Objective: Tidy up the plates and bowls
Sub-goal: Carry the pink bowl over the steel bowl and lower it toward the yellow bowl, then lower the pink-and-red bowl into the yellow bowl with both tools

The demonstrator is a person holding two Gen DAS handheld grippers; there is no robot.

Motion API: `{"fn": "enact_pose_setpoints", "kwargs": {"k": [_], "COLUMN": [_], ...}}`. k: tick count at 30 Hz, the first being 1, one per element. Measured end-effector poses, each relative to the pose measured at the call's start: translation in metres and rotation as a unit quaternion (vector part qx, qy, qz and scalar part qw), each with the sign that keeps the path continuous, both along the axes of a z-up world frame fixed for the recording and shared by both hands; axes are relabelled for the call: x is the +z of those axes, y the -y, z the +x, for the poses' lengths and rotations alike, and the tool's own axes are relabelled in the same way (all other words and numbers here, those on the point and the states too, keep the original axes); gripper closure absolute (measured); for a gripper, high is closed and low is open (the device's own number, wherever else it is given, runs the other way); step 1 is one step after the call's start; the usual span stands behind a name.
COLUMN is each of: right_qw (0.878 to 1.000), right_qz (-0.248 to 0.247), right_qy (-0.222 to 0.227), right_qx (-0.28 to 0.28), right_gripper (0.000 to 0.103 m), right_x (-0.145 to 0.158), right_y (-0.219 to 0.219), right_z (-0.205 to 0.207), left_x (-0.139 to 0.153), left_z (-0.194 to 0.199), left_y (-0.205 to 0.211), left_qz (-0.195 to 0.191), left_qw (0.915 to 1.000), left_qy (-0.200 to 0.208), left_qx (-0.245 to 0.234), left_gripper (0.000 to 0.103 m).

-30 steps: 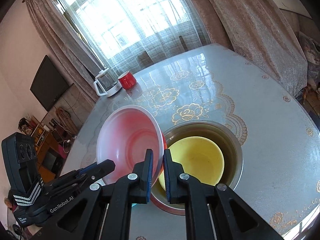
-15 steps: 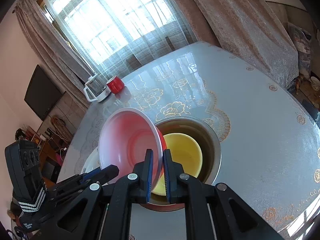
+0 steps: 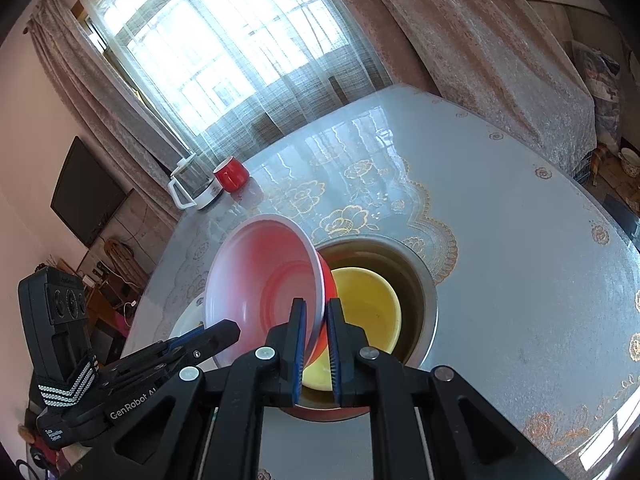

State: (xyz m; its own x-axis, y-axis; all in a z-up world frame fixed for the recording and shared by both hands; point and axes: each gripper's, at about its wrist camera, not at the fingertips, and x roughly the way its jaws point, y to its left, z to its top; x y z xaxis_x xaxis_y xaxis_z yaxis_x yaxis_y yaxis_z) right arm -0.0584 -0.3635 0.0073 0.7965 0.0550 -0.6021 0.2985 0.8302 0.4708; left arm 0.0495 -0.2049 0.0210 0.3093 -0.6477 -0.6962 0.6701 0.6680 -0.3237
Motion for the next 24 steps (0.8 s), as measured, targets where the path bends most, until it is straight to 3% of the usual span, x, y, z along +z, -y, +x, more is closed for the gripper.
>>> {"fn": "enact_pose_setpoints", "kwargs": {"k": [24], "right_qw": [0.998], "right_qz": [0.025], "right_qy": [-0.055], "right_qx": [-0.021], "right_gripper": [0.091], "right_x": [-0.035], "right_y": [0.013], "right_z": [0.006], "left_x": [-0.030], "left_z": [0.005], "left_y": [0.026], "left_qz": [0.063], "left_qw": [0.9977], "left_qy": [-0.012], "left_qx": [-0.023], "left_gripper": [0.089]}}
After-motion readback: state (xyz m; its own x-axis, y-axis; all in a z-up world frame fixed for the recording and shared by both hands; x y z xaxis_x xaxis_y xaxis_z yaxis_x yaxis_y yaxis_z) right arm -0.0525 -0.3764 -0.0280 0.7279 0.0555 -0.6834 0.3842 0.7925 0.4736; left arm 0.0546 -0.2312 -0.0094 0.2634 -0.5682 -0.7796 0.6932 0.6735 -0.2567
